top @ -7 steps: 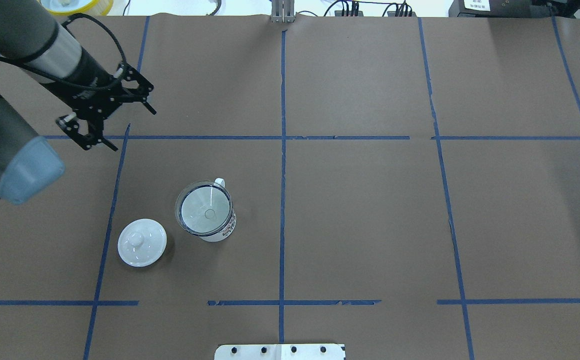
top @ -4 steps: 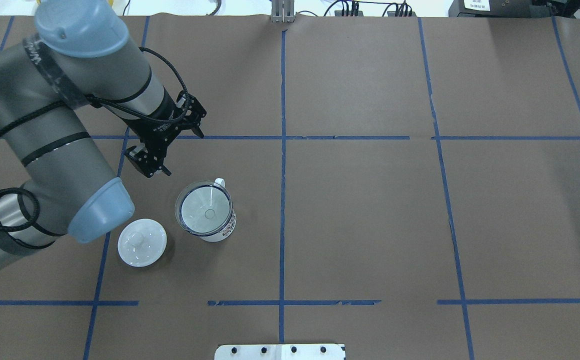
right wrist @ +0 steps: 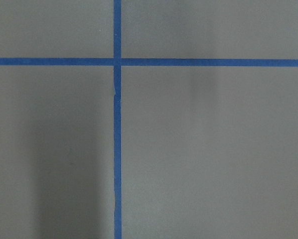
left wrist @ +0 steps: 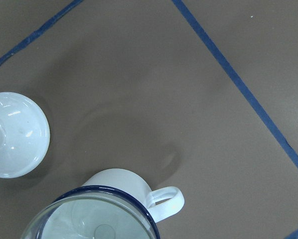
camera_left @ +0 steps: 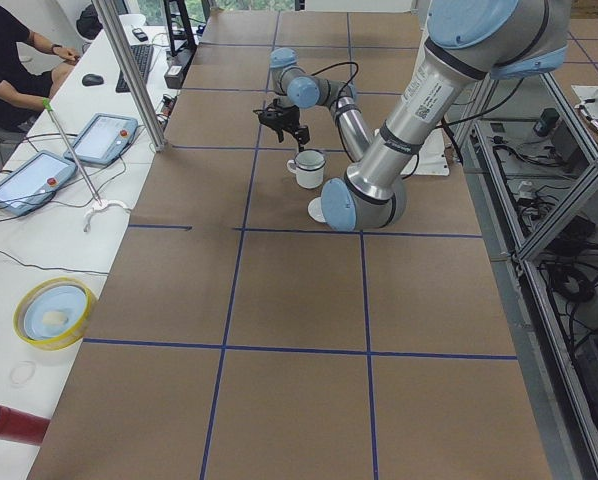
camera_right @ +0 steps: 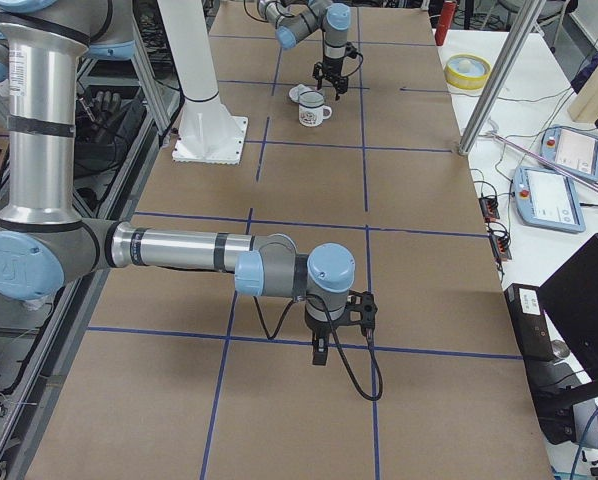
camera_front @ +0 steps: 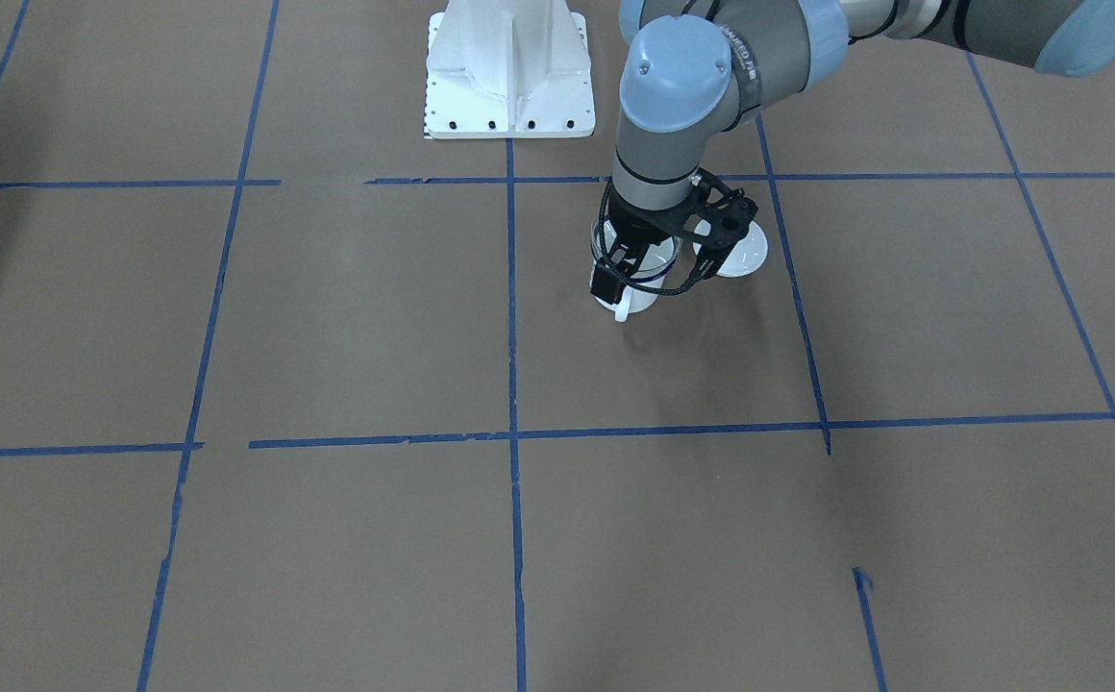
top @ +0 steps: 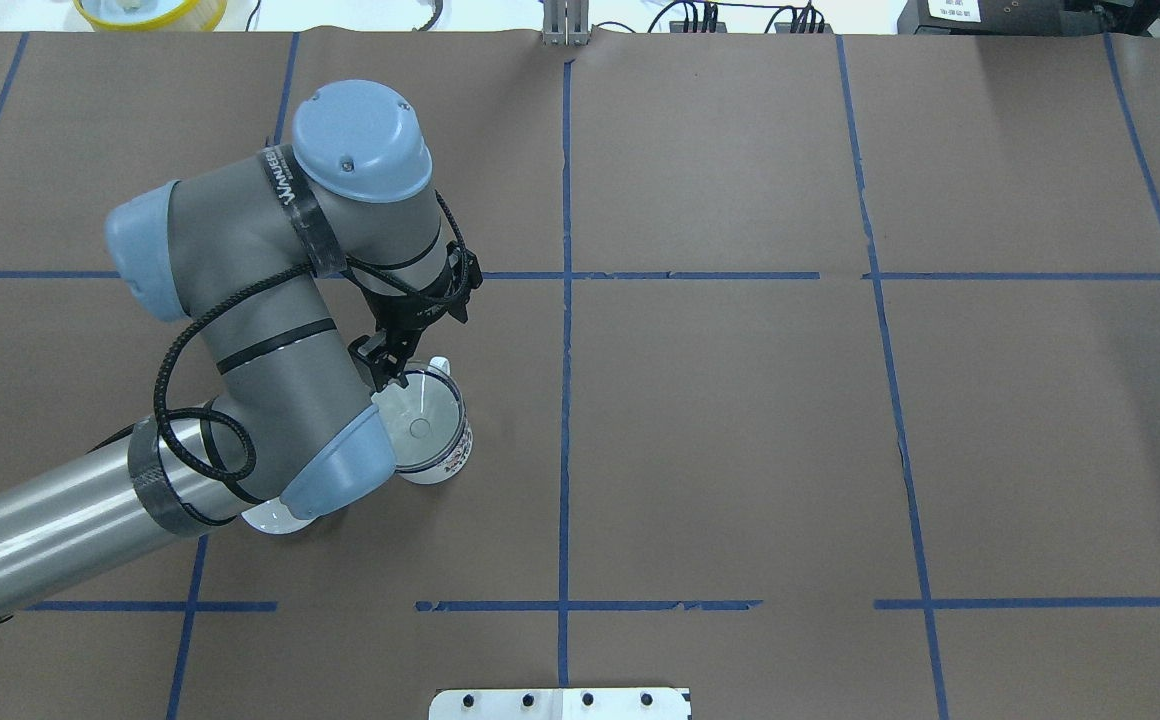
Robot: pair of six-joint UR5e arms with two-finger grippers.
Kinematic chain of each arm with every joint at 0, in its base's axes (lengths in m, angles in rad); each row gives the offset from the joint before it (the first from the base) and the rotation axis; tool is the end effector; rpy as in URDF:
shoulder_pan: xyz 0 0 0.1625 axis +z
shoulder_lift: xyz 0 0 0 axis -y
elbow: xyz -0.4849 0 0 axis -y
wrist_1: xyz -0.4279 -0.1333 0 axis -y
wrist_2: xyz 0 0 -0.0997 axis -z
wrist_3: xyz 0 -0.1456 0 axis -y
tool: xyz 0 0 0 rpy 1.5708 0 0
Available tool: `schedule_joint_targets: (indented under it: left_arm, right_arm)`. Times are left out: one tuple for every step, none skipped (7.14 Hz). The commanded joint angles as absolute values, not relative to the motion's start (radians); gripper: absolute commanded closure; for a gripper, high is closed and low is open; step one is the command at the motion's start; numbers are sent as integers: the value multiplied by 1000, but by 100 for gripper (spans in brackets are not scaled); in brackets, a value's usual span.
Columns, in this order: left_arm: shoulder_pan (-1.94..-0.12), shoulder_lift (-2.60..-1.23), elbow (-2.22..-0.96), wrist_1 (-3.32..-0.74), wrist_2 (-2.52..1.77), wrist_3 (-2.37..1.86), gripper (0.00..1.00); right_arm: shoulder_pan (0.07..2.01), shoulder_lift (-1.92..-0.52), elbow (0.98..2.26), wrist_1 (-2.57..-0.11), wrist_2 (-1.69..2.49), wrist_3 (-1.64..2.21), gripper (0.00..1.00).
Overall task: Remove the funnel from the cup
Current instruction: 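Move the left gripper over the clear funnel in the white mug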
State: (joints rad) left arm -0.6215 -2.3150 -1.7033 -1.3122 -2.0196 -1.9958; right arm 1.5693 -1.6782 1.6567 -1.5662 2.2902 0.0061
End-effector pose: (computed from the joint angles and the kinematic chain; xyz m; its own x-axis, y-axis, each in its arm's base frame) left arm 0.5766 -0.4992 0.2394 0.4716 -0.7947 -0.3821 0.5649 0.6050 -0.5611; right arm 0.0367 -0.4737 0.7650 0.7522 0.0161 0.6587 -0.0031 0.9998 -0.0209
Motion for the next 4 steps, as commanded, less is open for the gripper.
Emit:
schedule_joint_targets:
  left_arm:
    - [-592,-2316,-1690,-1316,-2019,-1996,18]
    - [-591,-2316,-1690,-1316,-2020,-1996,33]
    - [-591,-2316,-1690,-1316,-2020,-1996,51]
    - [-591,-2316,-1692,-1316,-2022,-1996,75]
  right_arm:
    - [1569,-1678,1657,-1566,2290,6,0]
    - [1569,-1678,1657,-1566,2290,6,0]
    - [1569,-1678,1657,-1566,2290,6,0]
    - [1569,-1678,1657,-1566,2290,6,0]
